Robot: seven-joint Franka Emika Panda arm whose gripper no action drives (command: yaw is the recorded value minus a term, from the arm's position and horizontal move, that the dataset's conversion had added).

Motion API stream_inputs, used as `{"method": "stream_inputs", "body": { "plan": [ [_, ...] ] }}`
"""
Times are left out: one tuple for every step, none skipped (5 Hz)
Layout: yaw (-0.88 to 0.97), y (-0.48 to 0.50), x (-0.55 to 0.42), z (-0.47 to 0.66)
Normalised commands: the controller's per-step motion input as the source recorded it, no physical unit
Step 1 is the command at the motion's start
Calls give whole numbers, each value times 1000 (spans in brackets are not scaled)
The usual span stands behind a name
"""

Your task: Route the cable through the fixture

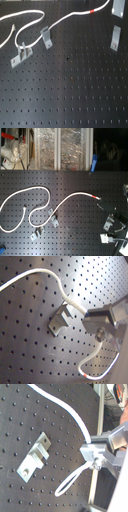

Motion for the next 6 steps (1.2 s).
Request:
{"method": "stream_inputs", "body": {
  "plan": [
    [0,1,-3,31],
    [0,14,-23,0],
    [0,-74,-220,151],
    [160,-94,-414,237],
    [480,101,-318,118],
    [520,131,-301,75]
  ]
}}
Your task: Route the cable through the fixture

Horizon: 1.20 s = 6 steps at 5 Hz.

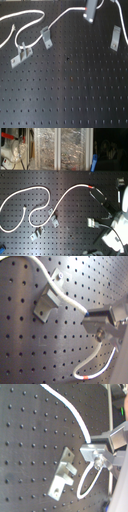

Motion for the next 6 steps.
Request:
{"method": "stream_inputs", "body": {
  "plan": [
    [9,148,-178,15],
    [-134,-134,61,1],
    [-300,-503,14,60],
    [0,0,1,33],
    [-51,382,-49,166],
    [-74,298,397,249]
  ]
}}
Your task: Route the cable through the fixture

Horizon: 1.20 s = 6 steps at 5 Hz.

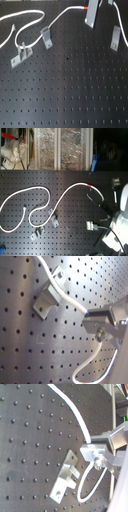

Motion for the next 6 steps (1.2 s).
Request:
{"method": "stream_inputs", "body": {
  "plan": [
    [89,194,461,263],
    [0,-13,41,122],
    [0,4,-1,276],
    [0,-270,-335,440],
    [9,309,-246,-10],
    [0,406,-80,-151]
  ]
}}
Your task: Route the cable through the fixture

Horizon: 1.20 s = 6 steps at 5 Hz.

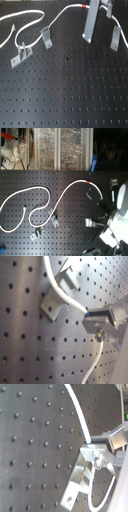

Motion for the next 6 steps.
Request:
{"method": "stream_inputs", "body": {
  "plan": [
    [0,371,37,-167],
    [80,251,159,-115],
    [114,54,149,2],
    [29,150,448,-54],
    [169,157,446,-89],
    [111,50,78,3]
  ]
}}
